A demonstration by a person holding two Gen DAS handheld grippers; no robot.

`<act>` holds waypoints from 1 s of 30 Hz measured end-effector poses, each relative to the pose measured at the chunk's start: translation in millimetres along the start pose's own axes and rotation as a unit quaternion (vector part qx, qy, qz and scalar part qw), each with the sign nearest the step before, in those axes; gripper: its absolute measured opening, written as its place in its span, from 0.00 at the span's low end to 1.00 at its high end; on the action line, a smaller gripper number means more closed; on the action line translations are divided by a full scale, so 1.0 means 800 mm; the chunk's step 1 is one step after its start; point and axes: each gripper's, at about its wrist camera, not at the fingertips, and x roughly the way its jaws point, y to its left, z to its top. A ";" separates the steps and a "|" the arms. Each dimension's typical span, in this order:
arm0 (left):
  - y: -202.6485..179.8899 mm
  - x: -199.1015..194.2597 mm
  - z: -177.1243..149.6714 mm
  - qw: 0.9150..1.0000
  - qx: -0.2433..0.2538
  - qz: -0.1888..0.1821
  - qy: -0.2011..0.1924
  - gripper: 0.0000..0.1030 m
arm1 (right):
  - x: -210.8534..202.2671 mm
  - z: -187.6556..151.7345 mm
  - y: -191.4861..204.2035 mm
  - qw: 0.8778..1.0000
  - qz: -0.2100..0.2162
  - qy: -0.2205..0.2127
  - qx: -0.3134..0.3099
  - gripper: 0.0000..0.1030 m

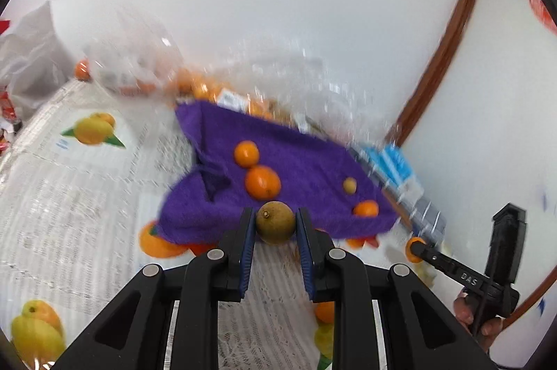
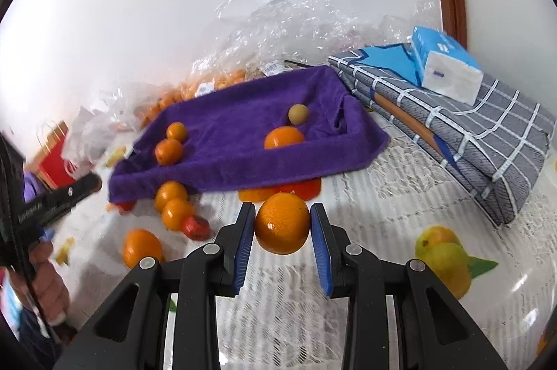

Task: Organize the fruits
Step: 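Carry both fruits over the purple towel and open both grippers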

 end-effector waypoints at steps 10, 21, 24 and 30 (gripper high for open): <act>-0.006 -0.001 0.084 0.998 -0.004 0.041 -0.045 0.22 | 0.009 0.088 0.025 0.996 -0.052 -0.051 -0.055 0.31; 0.016 0.103 0.104 0.995 -0.053 0.074 -0.039 0.22 | 0.095 0.146 0.009 0.997 -0.044 -0.051 -0.030 0.31; 0.034 0.124 0.089 0.995 -0.058 0.078 -0.012 0.22 | 0.117 0.133 -0.007 0.998 -0.056 -0.028 -0.018 0.31; 0.053 0.144 0.080 0.995 -0.084 0.058 0.010 0.22 | 0.127 0.129 -0.015 0.997 -0.072 -0.023 -0.034 0.31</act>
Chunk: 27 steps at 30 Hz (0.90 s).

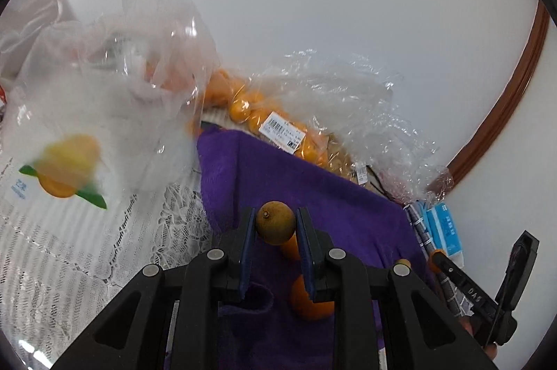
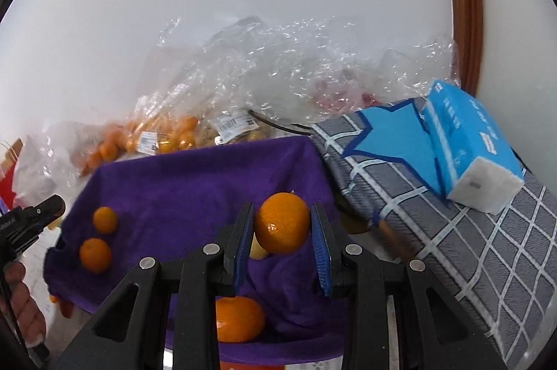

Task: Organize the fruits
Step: 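Carry both fruits over the purple towel and open both grippers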

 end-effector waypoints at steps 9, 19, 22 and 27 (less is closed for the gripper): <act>-0.011 0.016 -0.013 0.999 0.024 0.010 0.020 0.22 | 0.015 -0.013 -0.006 0.999 0.015 0.037 0.014 0.31; -0.024 0.020 -0.020 0.997 0.064 0.040 0.024 0.22 | 0.027 -0.021 0.000 0.998 0.015 0.062 0.007 0.32; -0.026 0.020 -0.021 0.996 0.070 0.042 0.022 0.22 | 0.021 -0.020 -0.002 0.998 0.014 0.052 0.012 0.40; -0.024 0.019 -0.020 0.996 0.067 0.047 0.020 0.22 | 0.002 -0.017 -0.004 0.999 0.010 0.025 0.021 0.48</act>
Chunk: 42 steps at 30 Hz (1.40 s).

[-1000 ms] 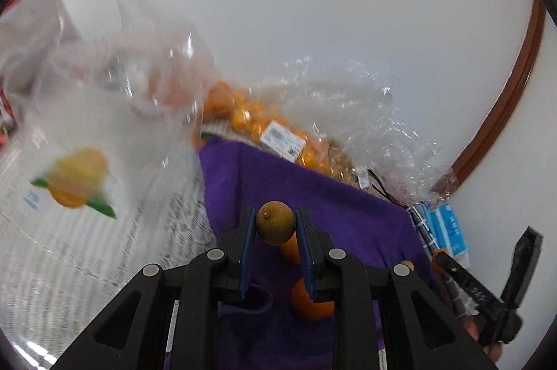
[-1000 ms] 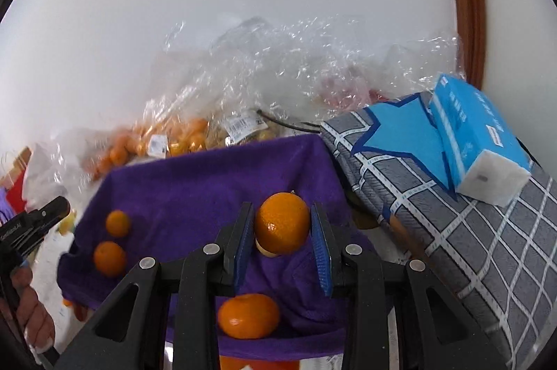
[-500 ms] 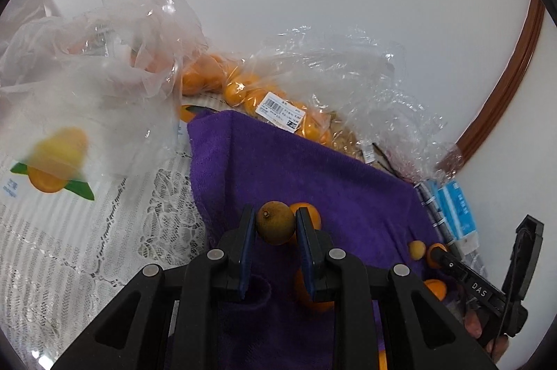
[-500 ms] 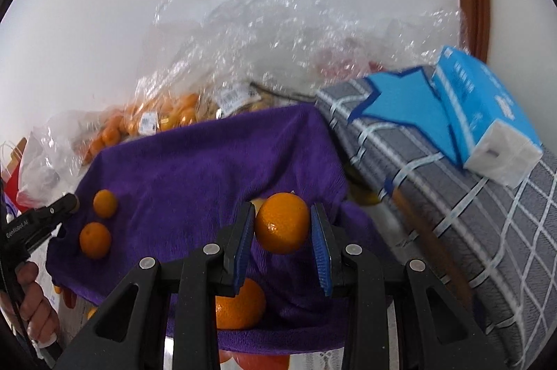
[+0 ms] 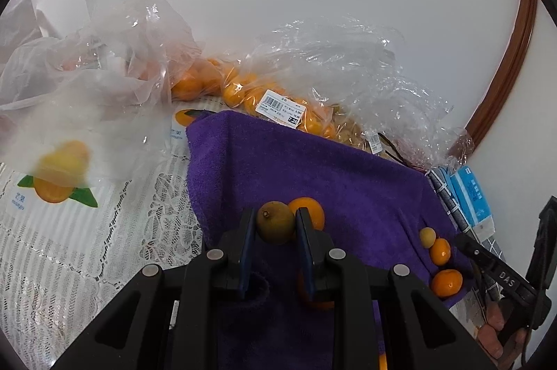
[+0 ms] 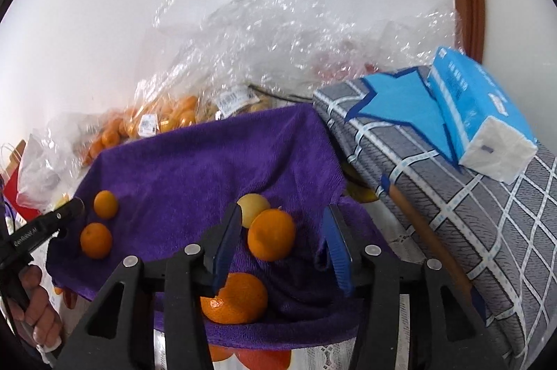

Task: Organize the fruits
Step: 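Carry both fruits over the purple towel and open both grippers, then grasp a red fruit with the right gripper while the left grasps an orange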

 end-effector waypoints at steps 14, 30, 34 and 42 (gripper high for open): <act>0.004 -0.018 -0.001 1.000 0.001 0.004 -0.019 0.35 | -0.085 -0.057 0.054 0.998 0.038 0.021 -0.045 0.49; 0.005 -0.083 -0.029 0.999 0.016 0.003 -0.047 0.39 | -0.085 -0.135 0.104 0.992 0.077 0.087 -0.053 0.39; 0.008 -0.092 -0.039 0.999 0.022 0.007 -0.042 0.39 | -0.069 -0.131 0.100 0.990 0.084 0.107 -0.036 0.33; 0.003 -0.097 -0.052 0.998 0.043 0.021 -0.039 0.39 | -0.053 -0.125 0.104 0.989 0.081 0.113 -0.050 0.33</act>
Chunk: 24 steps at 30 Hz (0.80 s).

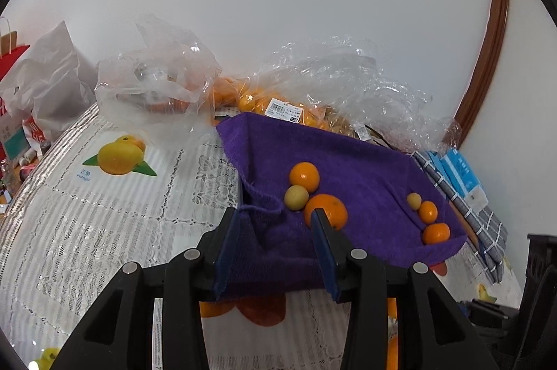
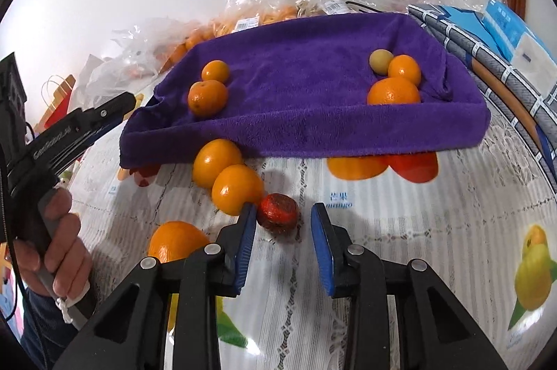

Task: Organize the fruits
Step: 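Grasp a red fruit with the right gripper while the left grasps an orange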

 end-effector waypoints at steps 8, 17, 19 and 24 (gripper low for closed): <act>-0.002 -0.013 -0.017 1.000 0.009 -0.007 0.013 0.39 | -0.005 -0.002 0.000 1.000 -0.010 -0.008 -0.019 0.25; -0.051 -0.046 -0.062 0.989 0.050 -0.121 0.068 0.45 | -0.063 -0.030 -0.038 0.993 -0.085 -0.069 -0.046 0.25; -0.066 -0.047 -0.070 0.985 0.056 -0.140 0.079 0.49 | -0.074 -0.040 -0.048 0.991 -0.098 -0.080 -0.048 0.25; -0.097 -0.032 -0.087 0.984 0.073 -0.121 0.113 0.51 | -0.091 -0.052 -0.064 0.992 -0.081 -0.095 -0.023 0.25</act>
